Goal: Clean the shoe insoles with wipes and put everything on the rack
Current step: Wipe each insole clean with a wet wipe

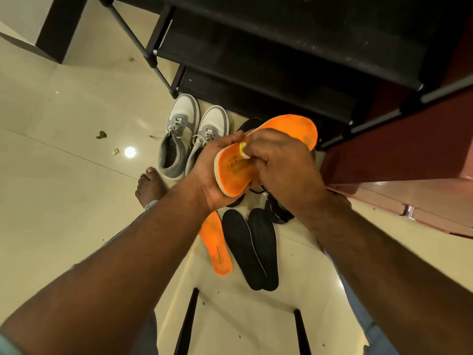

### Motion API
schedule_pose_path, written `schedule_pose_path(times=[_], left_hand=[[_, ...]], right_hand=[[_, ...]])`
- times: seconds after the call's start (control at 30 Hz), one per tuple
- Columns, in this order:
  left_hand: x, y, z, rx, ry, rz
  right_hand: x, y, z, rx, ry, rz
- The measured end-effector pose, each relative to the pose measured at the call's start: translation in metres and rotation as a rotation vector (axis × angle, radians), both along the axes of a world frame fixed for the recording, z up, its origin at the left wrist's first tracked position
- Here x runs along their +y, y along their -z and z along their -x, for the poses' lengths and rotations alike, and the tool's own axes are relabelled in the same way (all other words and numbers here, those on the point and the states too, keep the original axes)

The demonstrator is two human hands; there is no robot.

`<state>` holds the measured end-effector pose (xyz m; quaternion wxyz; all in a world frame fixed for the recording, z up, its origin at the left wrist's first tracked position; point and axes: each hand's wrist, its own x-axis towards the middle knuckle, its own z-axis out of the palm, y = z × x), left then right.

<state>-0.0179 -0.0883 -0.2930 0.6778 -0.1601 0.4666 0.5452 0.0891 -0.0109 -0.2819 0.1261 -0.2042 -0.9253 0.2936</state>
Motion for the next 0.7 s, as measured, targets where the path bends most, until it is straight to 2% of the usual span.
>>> schedule_pose_path(times=[0.13,0.33,0.4,0.47,0.53,0.63,0.7], left_hand=[[-0.003,0.006,0.005,-0.052,-0.063,-0.075],[0.000,-0.001,-0.002,-0.030,0.015,-0.071],[0.000,-0.003,-0.001,-0.068,0.012,-0.080],[-0.002,-0.003,0.002,-0.139,0.003,-0.127],[-0.003,-0.002,0.003,-0.108,-0.024,-0.125],[-0.001,-0.003,0.001,-0.030,-0.021,-0.096],[-0.001,-0.004,0.001,0.015,-0.016,-0.040]], right_hand=[[-0.020,-0.010,0.005,0.149,-0.301,0.088],[0.005,0.001,-0.002,0.063,0.028,0.001],[-0.005,-0.005,0.001,0.144,-0.041,-0.031],[-0.020,-0.012,0.006,0.270,-0.216,0.015],[-0.021,-0.012,0.008,0.261,-0.277,0.095],[0.005,0.000,0.002,0.116,-0.029,0.090],[0.012,0.003,-0.002,0.074,0.042,0.040]])
